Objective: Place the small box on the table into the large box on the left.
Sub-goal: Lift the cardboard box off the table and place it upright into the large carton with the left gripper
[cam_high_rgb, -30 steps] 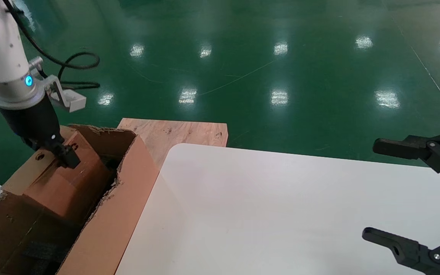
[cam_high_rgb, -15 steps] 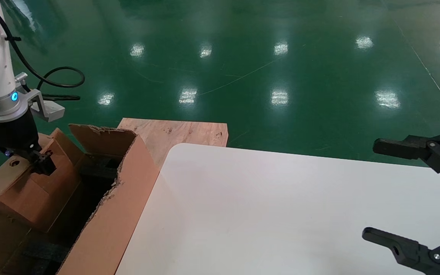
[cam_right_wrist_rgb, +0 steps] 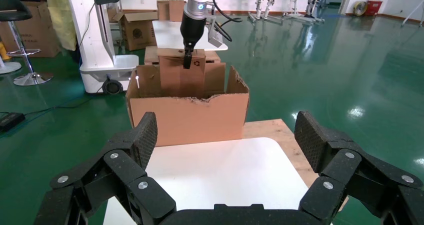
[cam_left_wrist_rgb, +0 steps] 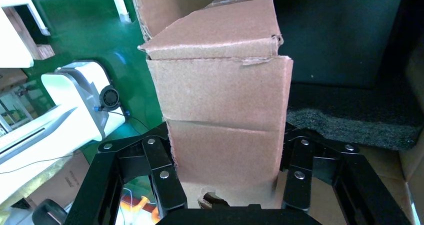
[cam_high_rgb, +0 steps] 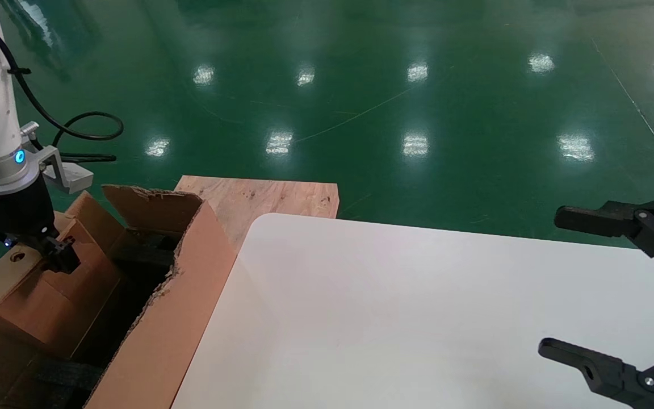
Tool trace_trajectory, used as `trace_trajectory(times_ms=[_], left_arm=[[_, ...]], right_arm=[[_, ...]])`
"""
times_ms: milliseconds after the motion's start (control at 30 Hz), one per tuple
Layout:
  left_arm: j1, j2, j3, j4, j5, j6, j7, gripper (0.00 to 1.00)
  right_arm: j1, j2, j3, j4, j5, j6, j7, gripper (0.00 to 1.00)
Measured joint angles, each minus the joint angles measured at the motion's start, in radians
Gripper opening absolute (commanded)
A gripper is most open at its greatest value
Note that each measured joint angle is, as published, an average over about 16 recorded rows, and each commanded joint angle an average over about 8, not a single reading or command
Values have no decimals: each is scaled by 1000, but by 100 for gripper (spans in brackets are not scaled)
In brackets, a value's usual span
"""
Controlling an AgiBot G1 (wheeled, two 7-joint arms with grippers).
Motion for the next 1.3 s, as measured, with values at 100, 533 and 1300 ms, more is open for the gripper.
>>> trace_trajectory(times_ms=[100,533,1300], left_arm=[[12,0,-2,10,-3,-6,-1,0],[68,3,-10,34,-15,-35,-19,0],[108,-16,-35,71,-50,-91,-101,0]], right_arm=[[0,0,0,0,0,0,0,100],[0,0,-1,0,0,0,0,100],[0,1,-1,0,1,1,-1,100]])
